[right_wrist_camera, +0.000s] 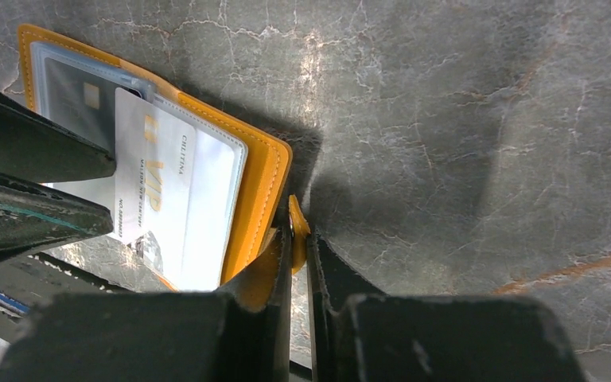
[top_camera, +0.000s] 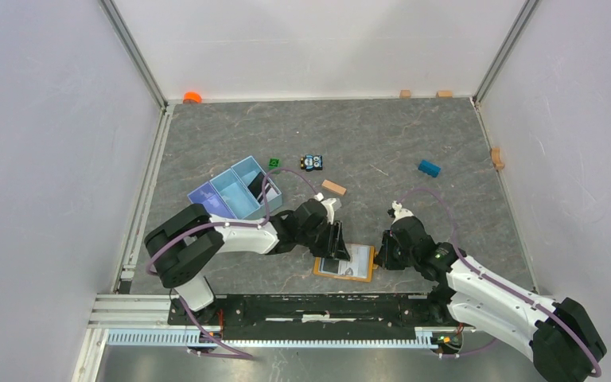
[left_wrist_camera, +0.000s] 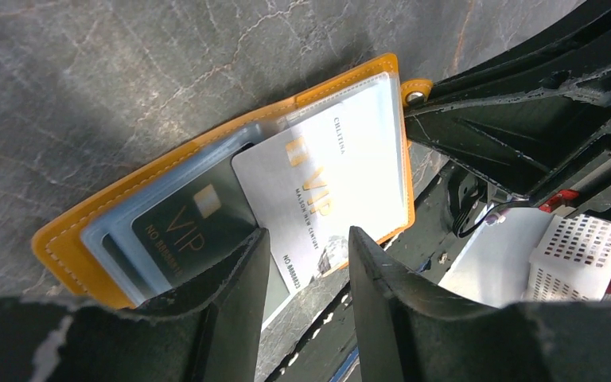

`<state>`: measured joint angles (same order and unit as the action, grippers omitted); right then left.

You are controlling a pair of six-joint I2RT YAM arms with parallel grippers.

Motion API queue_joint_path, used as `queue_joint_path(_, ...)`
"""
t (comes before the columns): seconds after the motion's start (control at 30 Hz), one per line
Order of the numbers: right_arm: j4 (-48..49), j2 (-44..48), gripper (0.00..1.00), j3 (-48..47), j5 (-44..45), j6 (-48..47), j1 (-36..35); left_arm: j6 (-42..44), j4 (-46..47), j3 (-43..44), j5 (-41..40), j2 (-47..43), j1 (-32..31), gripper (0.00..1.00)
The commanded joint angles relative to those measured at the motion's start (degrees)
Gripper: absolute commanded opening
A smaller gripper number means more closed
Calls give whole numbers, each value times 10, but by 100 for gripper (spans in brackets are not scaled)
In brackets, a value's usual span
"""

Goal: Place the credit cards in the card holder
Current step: Insert the credit card into the card holder.

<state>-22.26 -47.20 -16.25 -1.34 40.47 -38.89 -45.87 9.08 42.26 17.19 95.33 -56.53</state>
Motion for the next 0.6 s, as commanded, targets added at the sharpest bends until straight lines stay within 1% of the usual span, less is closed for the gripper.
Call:
queue_joint_path(0.0,10,5,10,6,-9,6,0,-2,-32,0,-12,28,-7,49)
queue_joint_path(0.2,9,6,7,7,-6,7,0,-4,-25,19,-11,37,-8,49)
queue_joint_path(0.57,7,6,3,6,-3,8,0,-26,20,21,6,53,-18,49)
